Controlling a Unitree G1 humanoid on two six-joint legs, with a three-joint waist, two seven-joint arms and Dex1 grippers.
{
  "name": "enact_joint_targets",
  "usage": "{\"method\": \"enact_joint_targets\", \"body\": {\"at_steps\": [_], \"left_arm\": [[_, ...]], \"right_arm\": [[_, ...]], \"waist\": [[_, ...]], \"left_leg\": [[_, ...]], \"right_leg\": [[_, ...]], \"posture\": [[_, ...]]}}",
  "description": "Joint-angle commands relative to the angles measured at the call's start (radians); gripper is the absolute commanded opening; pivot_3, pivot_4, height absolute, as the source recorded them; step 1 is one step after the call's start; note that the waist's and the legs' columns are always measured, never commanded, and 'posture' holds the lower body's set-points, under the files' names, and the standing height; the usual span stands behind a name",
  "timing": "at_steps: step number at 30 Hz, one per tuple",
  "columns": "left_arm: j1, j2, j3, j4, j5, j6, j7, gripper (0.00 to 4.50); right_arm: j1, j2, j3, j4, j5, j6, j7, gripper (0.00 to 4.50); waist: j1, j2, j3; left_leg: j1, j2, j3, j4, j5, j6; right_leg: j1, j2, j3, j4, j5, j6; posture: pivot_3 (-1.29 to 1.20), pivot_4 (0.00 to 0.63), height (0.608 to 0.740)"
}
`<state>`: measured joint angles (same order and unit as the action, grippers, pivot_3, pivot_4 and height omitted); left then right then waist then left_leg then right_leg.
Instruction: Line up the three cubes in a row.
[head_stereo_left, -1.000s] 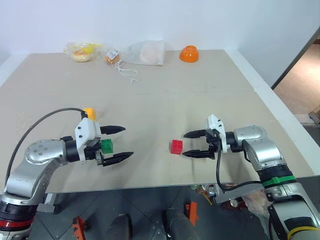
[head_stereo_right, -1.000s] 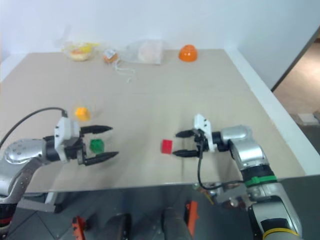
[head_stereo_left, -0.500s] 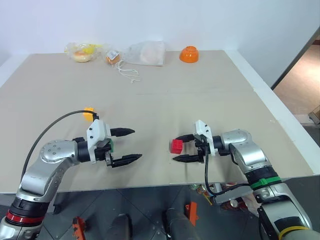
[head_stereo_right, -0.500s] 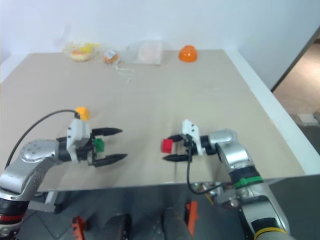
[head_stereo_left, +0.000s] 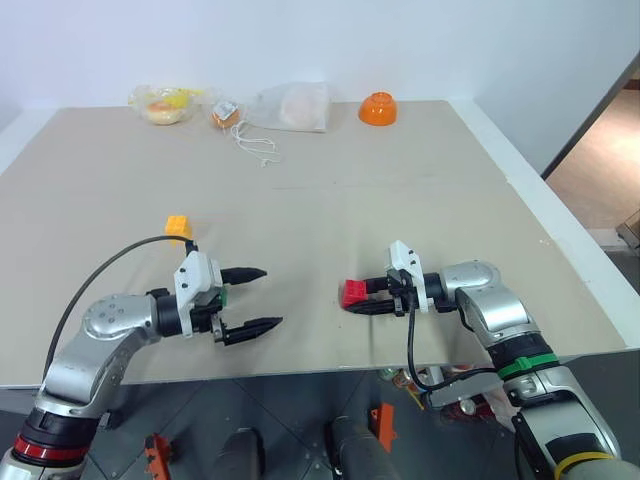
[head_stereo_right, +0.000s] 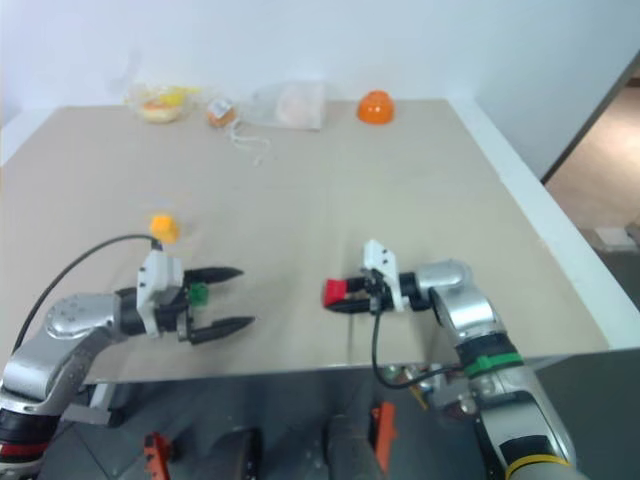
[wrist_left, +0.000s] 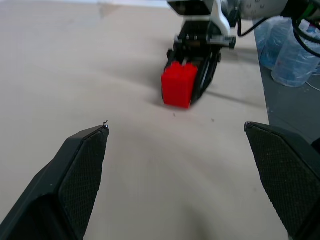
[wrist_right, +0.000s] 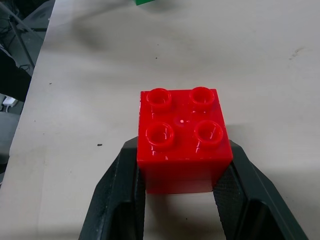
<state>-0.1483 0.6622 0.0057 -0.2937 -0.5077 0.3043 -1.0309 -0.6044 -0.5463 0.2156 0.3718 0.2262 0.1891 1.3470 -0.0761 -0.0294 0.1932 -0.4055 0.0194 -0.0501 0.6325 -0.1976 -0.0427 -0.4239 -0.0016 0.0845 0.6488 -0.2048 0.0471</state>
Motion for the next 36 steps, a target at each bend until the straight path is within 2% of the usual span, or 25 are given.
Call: {"method": "enact_joint_targets", "body": {"at_steps": [1, 9, 14, 22, 30, 32, 36], "left_arm": [[0.021, 0.031, 0.071, -0.019, -0.018, -0.013, -0.006, 4.5], [0.052, 0.056, 0.138, -0.045, -0.072, 0.025, -0.002, 4.5], [0.059, 0.057, 0.157, -0.074, -0.091, 0.05, 0.017, 4.5], [0.085, 0.062, 0.194, -0.107, -0.112, 0.074, 0.048, 4.5], [0.118, 0.071, 0.231, -0.14, -0.127, 0.095, 0.072, 4.5], [0.118, 0.07, 0.243, -0.141, -0.134, 0.102, 0.081, 4.5], [0.129, 0.074, 0.266, -0.128, -0.141, 0.106, 0.089, 4.5]], "right_arm": [[-0.033, -0.009, -0.023, 0.024, -0.003, -0.03, 0.008, 1.26], [-0.162, 0.001, -0.012, 0.179, -0.036, -0.118, 0.053, 1.26], [-0.295, 0.038, 0.02, 0.372, -0.091, -0.244, 0.124, 1.26], [-0.36, 0.103, 0.036, 0.586, -0.186, -0.409, 0.114, 1.26], [-0.384, 0.126, 0.041, 0.682, -0.23, -0.468, 0.11, 1.26], [-0.389, 0.128, 0.04, 0.693, -0.234, -0.467, 0.109, 2.28], [-0.393, 0.124, 0.032, 0.7, -0.24, -0.472, 0.112, 3.58]], "waist": [[0.0, 0.0, 0.0], [-0.001, 0.0, 0.0], [-0.002, 0.0, 0.0], [-0.002, 0.0, 0.0], [-0.004, 0.0, 0.0], [-0.004, 0.0, 0.0], [-0.004, 0.0, 0.0]], "left_leg": [[0.0, 0.0, 0.0, 0.0, 0.0, 0.0], [0.0, 0.0, 0.002, 0.002, 0.0, 0.0], [0.0, 0.001, 0.001, 0.002, 0.0, 0.0], [0.0, 0.001, 0.001, 0.001, 0.0, 0.0], [0.004, 0.003, 0.002, 0.001, 0.0, 0.001], [0.004, 0.004, 0.001, 0.001, 0.0, 0.001], [0.004, 0.004, 0.001, 0.001, 0.0, 0.001]], "right_leg": [[0.0, 0.0, 0.0, 0.0, 0.0, 0.0], [0.0, 0.0, 0.001, 0.0, 0.0, -0.004], [0.0, 0.001, 0.001, 0.0, 0.0, -0.005], [0.0, 0.001, 0.0, 0.0, 0.0, -0.003], [0.002, 0.003, 0.001, 0.0, 0.001, -0.007], [0.002, 0.004, 0.001, 0.0, 0.002, -0.008], [0.002, 0.004, 0.001, 0.0, 0.001, -0.008]], "posture": [[0.0, 0.15, 0.74], [0.0, 0.15, 0.74], [0.0, 0.15, 0.74], [0.0, 0.15, 0.74], [0.0, 0.15, 0.74], [0.0, 0.15, 0.74], [0.0, 0.15, 0.74]]}}
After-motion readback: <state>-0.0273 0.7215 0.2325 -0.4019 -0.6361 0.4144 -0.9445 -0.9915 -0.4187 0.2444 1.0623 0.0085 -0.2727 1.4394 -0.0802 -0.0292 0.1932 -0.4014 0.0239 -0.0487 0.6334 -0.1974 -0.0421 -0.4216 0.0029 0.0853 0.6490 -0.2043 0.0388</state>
